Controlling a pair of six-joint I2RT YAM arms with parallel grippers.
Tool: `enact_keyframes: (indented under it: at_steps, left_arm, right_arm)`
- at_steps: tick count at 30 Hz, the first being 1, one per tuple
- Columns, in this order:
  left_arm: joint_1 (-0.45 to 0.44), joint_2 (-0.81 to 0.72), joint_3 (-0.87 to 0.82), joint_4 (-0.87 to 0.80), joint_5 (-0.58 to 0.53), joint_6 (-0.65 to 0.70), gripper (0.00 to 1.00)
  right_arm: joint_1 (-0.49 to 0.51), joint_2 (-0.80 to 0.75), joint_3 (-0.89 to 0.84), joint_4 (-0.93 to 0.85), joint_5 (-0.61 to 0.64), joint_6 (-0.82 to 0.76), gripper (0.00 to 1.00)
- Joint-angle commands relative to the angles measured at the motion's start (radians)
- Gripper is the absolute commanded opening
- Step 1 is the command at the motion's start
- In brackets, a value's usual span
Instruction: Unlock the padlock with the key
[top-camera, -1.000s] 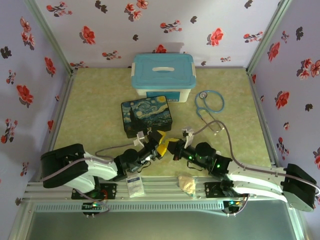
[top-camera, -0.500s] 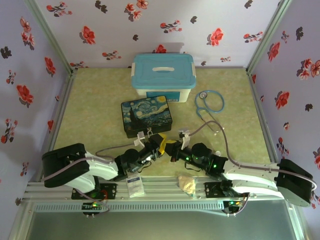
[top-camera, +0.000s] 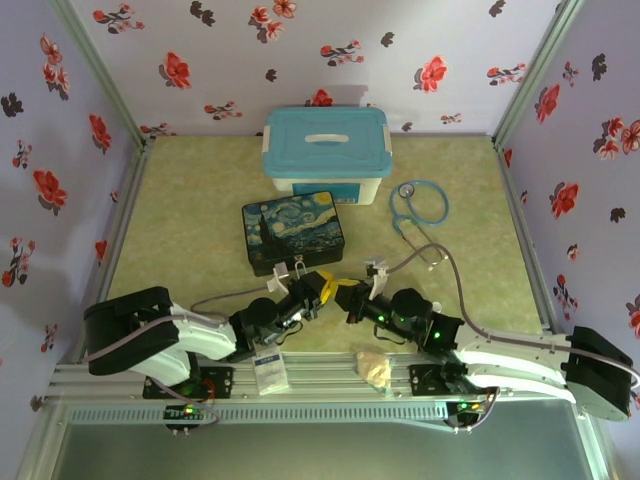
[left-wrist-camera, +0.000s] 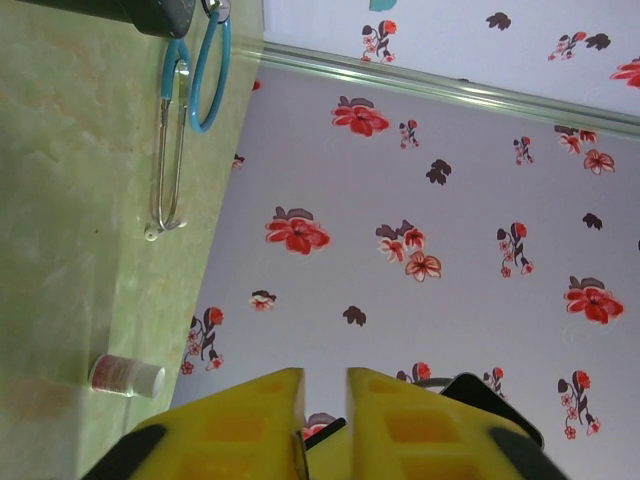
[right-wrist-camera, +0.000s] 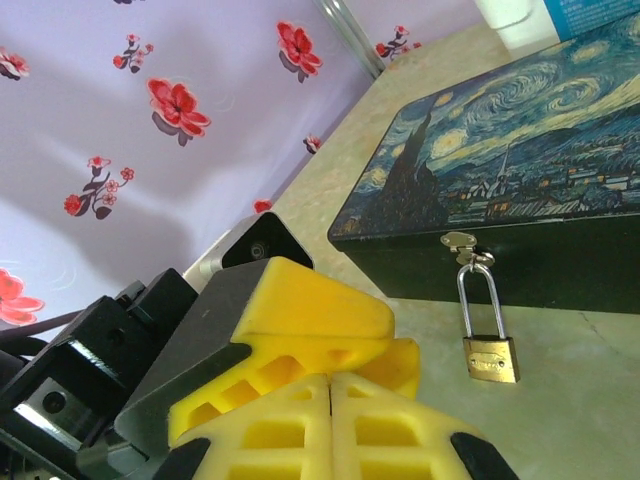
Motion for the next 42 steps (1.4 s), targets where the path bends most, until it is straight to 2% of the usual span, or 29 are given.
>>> enact_keyframes:
  at_steps: [1,6,9,14,16,17,18,19,20,22,25,29,34,38,42]
  left_arm:
    - [-0.001,0.011,0.01,0.028,-0.02,0.016,0.15]
    - [-0.003,0.024,0.009,0.029,-0.02,0.016,0.11]
    - [-0.001,0.028,0.01,0.026,-0.023,0.039,0.0]
    - [0.002,0.026,0.018,0.022,-0.026,0.106,0.0]
    - [0.002,0.018,0.02,0.02,-0.025,0.159,0.0]
    - [0.003,0.01,0.02,0.016,-0.024,0.192,0.0]
    - [0.008,-0.002,0.02,0.0,-0.021,0.234,0.0]
    - [0.014,-0.015,0.02,-0.017,-0.008,0.273,0.0]
    - [0.018,-0.028,0.046,-0.026,0.005,0.328,0.0]
    - [0.031,-0.065,0.069,-0.096,0.037,0.411,0.0]
    - [0.045,-0.17,0.14,-0.349,0.091,0.555,0.0]
    - [0.046,-0.293,0.259,-0.628,0.127,0.77,0.0]
    - [0.057,-0.356,0.324,-0.707,0.216,0.902,0.0]
    - [0.056,-0.355,0.36,-0.715,0.292,0.926,0.0]
    - [0.052,-0.356,0.374,-0.713,0.32,0.931,0.0]
  right_arm:
    - [0.007,-0.028,-0.017,-0.015,0.035,0.002,0.0]
    - [0.007,-0.059,-0.03,-0.028,0.045,0.002,0.0]
    - [0.008,-0.086,-0.038,-0.04,0.054,0.005,0.0]
    - [0.007,-0.122,-0.049,-0.067,0.055,0.017,0.0]
    - [0.007,-0.149,-0.056,-0.079,0.06,0.039,0.11]
    - [0.006,-0.168,-0.072,-0.065,0.068,0.059,0.24]
    - [0.004,-0.197,-0.095,-0.039,0.084,0.092,0.48]
    - [0.001,-0.23,-0.123,-0.016,0.099,0.132,0.63]
    - [-0.004,-0.267,-0.143,0.002,0.104,0.164,0.7]
    - [-0.014,-0.326,-0.148,-0.002,0.06,0.201,0.78]
    - [-0.026,-0.42,-0.123,-0.082,-0.013,0.225,0.85]
    - [-0.035,-0.471,-0.144,-0.031,-0.084,0.251,0.87]
    - [-0.042,-0.445,-0.161,0.121,-0.16,0.239,0.83]
    - [-0.041,-0.409,-0.152,0.222,-0.191,0.22,0.77]
    - [-0.046,-0.371,-0.117,0.252,-0.232,0.203,0.69]
